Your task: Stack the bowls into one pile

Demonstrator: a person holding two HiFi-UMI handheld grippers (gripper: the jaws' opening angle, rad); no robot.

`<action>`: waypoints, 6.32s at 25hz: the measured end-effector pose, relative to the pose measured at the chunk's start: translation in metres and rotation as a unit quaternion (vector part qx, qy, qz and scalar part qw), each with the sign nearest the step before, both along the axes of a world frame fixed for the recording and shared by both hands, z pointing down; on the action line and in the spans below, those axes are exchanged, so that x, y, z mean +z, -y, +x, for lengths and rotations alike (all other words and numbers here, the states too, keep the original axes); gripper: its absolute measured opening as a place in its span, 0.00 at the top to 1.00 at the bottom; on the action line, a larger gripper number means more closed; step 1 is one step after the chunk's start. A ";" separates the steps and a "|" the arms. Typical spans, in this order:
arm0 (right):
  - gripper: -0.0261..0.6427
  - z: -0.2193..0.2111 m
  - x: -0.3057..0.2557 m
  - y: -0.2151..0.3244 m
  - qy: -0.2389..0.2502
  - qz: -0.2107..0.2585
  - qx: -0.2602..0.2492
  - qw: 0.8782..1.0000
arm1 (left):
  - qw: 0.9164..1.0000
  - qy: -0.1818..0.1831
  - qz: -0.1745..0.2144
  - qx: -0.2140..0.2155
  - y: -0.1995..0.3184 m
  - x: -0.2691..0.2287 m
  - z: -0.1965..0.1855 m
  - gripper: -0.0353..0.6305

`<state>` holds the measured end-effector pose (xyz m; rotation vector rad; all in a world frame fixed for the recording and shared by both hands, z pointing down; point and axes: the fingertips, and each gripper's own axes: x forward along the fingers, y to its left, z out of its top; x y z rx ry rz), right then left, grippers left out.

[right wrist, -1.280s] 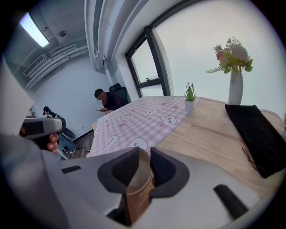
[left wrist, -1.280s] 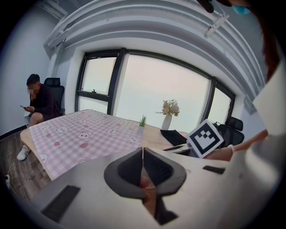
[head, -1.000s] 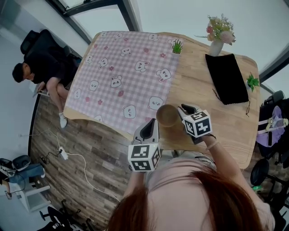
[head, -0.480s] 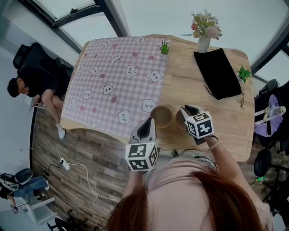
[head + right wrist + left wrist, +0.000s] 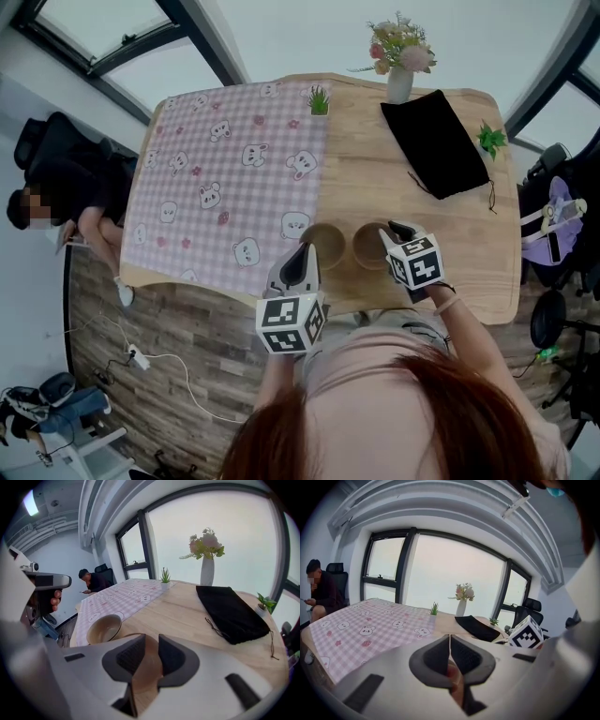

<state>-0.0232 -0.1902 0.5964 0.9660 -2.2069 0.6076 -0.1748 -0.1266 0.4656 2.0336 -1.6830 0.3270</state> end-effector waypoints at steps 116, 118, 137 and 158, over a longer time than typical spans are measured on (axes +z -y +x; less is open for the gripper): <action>0.94 -0.098 -0.021 -0.004 0.113 -0.061 -0.061 0.990 | 0.996 0.005 -0.012 -0.084 -0.020 0.001 -0.041 0.93; 0.93 -0.102 -0.018 -0.005 0.109 -0.063 -0.064 0.990 | 0.996 0.005 -0.011 -0.086 -0.021 0.000 -0.043 0.93; 0.91 -0.123 0.012 -0.011 0.078 -0.084 -0.066 0.991 | 0.996 0.005 -0.015 -0.092 -0.027 0.001 -0.063 0.93; 0.88 -0.114 0.003 -0.010 0.069 -0.047 -0.071 0.994 | 0.996 0.004 -0.021 -0.082 -0.024 0.005 -0.054 0.93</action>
